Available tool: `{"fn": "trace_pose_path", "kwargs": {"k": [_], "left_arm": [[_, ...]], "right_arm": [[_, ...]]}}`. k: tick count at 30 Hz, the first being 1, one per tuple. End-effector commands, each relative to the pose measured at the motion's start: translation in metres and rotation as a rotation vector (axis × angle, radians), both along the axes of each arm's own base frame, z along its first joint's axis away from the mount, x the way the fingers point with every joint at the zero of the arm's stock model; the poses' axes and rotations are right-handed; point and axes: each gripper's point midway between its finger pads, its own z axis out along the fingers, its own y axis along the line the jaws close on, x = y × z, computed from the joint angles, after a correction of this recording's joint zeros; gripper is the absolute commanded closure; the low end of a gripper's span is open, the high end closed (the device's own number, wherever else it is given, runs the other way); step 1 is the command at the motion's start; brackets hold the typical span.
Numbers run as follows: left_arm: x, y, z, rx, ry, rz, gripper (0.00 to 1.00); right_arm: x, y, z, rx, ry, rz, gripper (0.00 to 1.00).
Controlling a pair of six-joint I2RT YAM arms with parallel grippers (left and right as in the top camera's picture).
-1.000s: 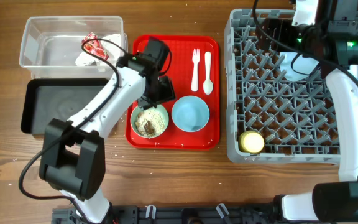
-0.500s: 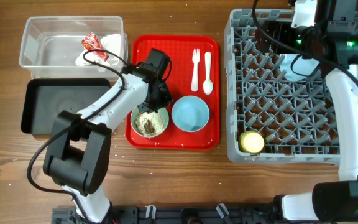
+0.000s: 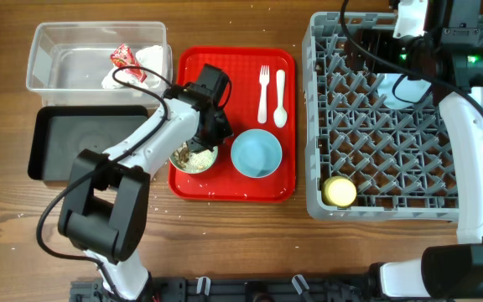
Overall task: Sort waste into correct bins and load items into the dishwasher rack
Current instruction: 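Grasp the green bowl of rice with the left gripper and lift it, then tip the green bowl over the black tray to dump the rice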
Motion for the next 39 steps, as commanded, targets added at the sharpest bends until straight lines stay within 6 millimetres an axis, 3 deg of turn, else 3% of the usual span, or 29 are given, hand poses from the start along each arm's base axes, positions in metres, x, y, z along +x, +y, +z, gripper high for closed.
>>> {"fn": "trace_pose_path", "kwargs": {"k": [1,3,5,6,10,12,15,21,24,31,34,39], "left_arm": [[0.005,-0.016,0.037,-0.184,-0.01,-0.089,0.96],[0.014,-0.01,0.075,-0.297,-0.078,-0.133,0.96],[0.023,0.015,0.104,-0.338,-0.153,-0.1,0.96],[0.029,0.039,0.122,-0.357,-0.213,-0.088,0.96],[0.033,0.084,0.159,-0.533,-0.364,-0.184,0.96],[0.033,0.132,0.15,-0.539,-0.374,-0.094,0.96],[0.033,0.172,0.138,-0.615,-0.409,-0.03,0.96],[0.035,0.208,0.129,-0.846,-0.463,0.07,0.96],[0.034,0.229,0.146,-0.998,-0.541,0.151,0.96],[0.017,0.285,0.18,-1.151,-0.693,0.325,0.96],[0.012,0.295,0.191,-1.211,-0.729,0.364,0.96],[0.011,0.297,0.191,-1.253,-0.676,0.429,0.96]], "right_arm": [[0.002,-0.002,-0.005,-0.01,0.015,-0.013,0.0],[0.001,-0.003,-0.006,-0.011,0.021,-0.013,0.0],[-0.001,-0.004,-0.008,-0.017,0.03,-0.018,0.0],[-0.002,-0.004,-0.009,-0.017,0.036,-0.018,0.0],[-0.002,-0.003,-0.009,-0.016,0.037,-0.017,0.0],[-0.003,-0.003,-0.009,-0.014,0.041,-0.019,0.0],[-0.003,-0.004,-0.01,-0.014,0.042,-0.02,0.0],[-0.004,-0.003,-0.01,-0.009,0.047,-0.025,0.0],[-0.006,-0.004,-0.012,-0.009,0.061,-0.026,0.0],[-0.008,-0.003,-0.014,-0.01,0.071,-0.025,0.0],[-0.008,-0.004,-0.014,-0.01,0.071,-0.025,0.0],[-0.008,-0.003,-0.014,-0.009,0.07,-0.025,0.0]]}}
